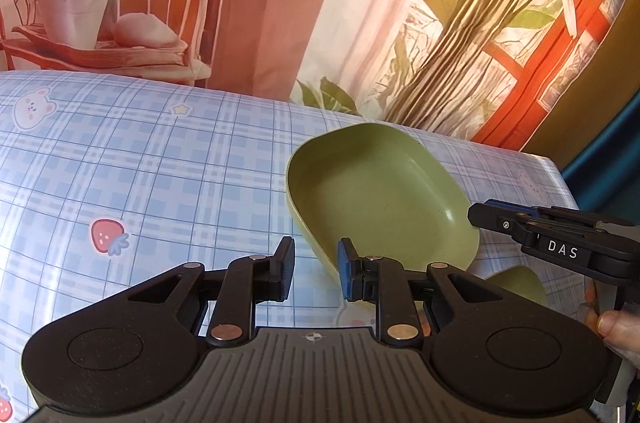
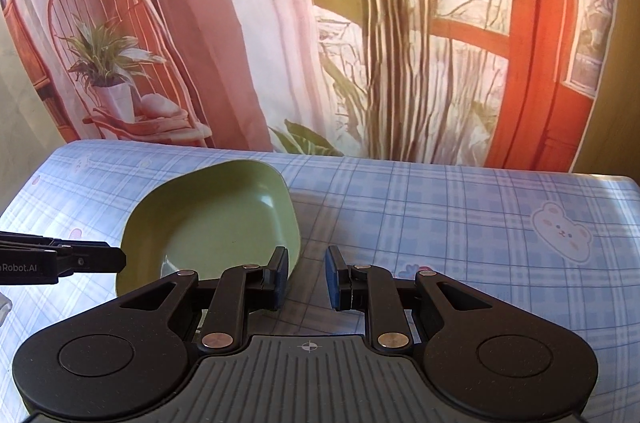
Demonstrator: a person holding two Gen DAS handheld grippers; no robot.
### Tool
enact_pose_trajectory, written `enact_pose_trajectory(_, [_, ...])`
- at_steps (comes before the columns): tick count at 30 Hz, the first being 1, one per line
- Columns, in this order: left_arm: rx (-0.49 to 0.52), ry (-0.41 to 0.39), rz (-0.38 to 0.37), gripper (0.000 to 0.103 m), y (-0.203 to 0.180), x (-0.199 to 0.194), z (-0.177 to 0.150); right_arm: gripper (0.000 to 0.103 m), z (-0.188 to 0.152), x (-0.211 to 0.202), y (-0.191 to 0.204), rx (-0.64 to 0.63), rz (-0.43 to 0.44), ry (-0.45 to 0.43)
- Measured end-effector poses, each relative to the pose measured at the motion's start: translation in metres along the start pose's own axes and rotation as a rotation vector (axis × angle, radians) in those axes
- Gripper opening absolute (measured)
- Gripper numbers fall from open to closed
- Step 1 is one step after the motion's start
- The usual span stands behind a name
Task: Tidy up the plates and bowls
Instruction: 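Grasp the rim of the second olive-green plate with the right tool and lift it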
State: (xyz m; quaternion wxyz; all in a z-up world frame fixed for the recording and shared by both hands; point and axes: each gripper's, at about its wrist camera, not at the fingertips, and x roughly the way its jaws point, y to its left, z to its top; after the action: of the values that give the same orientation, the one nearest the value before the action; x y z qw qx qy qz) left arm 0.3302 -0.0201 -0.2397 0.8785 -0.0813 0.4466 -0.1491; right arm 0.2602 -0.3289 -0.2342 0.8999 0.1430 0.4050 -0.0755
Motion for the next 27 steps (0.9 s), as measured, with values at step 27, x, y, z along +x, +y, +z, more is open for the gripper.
enact_pose_trajectory(27, [0.082, -0.067, -0.037, 0.020, -0.029, -0.034, 0.020, 0.009, 0.006, -0.035, 0.007, -0.006, 0.029, -0.084])
